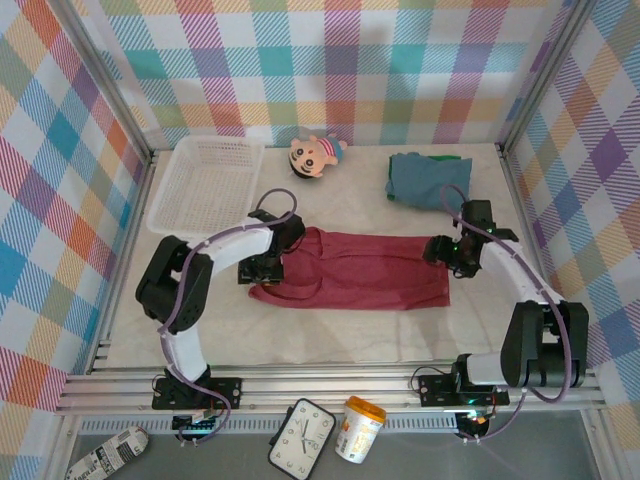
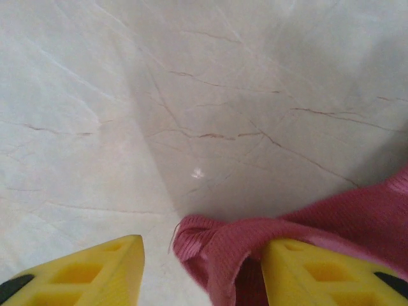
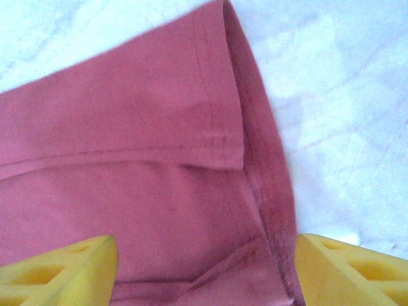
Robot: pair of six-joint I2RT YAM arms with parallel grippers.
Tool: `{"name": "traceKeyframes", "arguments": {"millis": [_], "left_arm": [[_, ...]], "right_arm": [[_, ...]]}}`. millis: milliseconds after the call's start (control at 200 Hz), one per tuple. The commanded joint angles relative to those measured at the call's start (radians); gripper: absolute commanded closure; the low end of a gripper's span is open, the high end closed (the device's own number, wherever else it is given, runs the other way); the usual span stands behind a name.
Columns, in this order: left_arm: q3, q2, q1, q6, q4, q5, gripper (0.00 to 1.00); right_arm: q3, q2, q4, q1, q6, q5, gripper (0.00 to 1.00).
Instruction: Fold and stack the tank tops
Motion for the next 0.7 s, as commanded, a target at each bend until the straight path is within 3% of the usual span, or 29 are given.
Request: {"name": "traceKeyframes", "arguments": {"millis": [0, 215, 300, 695], "left_arm": [[0.044, -0.122, -0.047, -0.001, -0.065, -0.009, 0.44], [0.038, -0.19, -0.195, 0.018, 0.133, 0.203, 0.41], [0.075, -0.153, -0.263, 0.03, 0.215, 0.224, 0.41], [0.403, 0.249, -0.491, 0.15, 0.552, 0.381, 0.41]], "right_arm": [[0.052, 0.069, 0.034, -0.025, -0.12, -0.01, 0.27], [0.157, 0.229, 0.033, -0.029, -0.244, -0.017, 0.29], [0.201, 0.289, 0.018, -0.03, -0.279, -0.04, 0.31], [0.358, 0.489, -0.031, -0.03, -0.351, -0.071, 0.4]]}}
